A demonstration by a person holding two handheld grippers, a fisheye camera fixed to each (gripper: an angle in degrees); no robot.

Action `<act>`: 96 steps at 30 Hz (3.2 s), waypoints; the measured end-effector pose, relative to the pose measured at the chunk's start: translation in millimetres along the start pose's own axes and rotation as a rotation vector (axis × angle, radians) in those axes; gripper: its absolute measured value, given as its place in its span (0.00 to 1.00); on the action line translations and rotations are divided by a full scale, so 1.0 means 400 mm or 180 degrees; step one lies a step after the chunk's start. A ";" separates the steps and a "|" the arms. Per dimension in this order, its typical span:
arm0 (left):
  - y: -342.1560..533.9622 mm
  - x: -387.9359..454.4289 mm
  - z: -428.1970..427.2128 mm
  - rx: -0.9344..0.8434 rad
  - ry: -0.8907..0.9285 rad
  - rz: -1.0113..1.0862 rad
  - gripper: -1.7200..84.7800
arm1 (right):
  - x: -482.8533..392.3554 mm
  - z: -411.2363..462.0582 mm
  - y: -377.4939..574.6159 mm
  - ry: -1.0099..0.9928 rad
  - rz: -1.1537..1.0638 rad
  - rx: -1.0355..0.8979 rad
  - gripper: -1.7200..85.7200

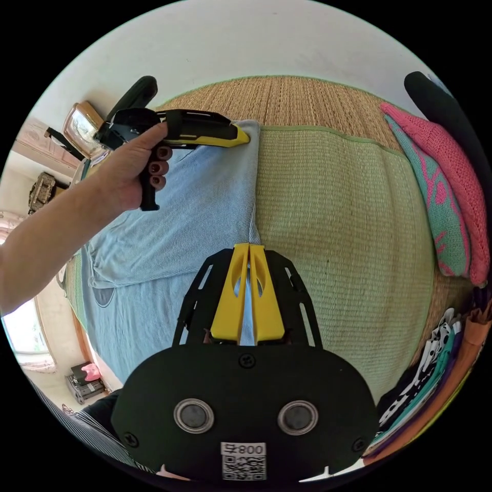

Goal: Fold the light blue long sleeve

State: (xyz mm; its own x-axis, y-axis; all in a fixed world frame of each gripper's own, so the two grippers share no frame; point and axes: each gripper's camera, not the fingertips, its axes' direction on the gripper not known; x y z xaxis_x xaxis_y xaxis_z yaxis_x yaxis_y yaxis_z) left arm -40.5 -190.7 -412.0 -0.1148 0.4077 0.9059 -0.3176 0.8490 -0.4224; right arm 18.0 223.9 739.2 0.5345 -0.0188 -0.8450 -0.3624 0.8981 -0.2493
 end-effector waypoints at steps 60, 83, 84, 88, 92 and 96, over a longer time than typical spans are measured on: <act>2.170 -0.996 -0.891 0.3587 -0.0318 -0.3794 0.08 | -0.544 0.279 -0.062 -0.1534 -0.1033 -0.1163 0.02; 2.275 -0.663 -0.450 0.4186 0.1545 -0.2817 0.06 | -0.916 0.427 -0.221 -0.3500 -0.0472 -0.1909 0.12; 2.273 -0.657 -0.440 0.4089 0.1533 -0.2811 0.06 | -0.912 0.429 -0.224 -0.3520 -0.0419 -0.1914 0.11; 2.286 -0.627 -0.423 0.3902 0.1511 -0.2659 0.08 | -0.912 0.416 -0.239 -0.3566 -0.0466 -0.1938 0.06; 2.342 -0.592 -0.395 0.4032 0.1633 -0.2710 0.11 | -0.916 0.368 -0.276 -0.3605 -0.0605 -0.1956 0.04; 2.369 -0.621 -0.322 0.4034 0.1913 -0.3017 0.16 | -0.932 0.310 -0.318 -0.3656 -0.0726 -0.1946 0.03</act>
State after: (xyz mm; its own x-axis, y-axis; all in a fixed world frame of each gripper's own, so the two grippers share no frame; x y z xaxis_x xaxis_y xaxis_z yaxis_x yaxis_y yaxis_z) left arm -191.6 555.9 -1041.3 0.7978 0.2645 0.5418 -0.5939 0.1900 0.7817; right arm -40.4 170.9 1144.5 0.8584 0.5107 0.0481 -0.3006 0.5769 -0.7595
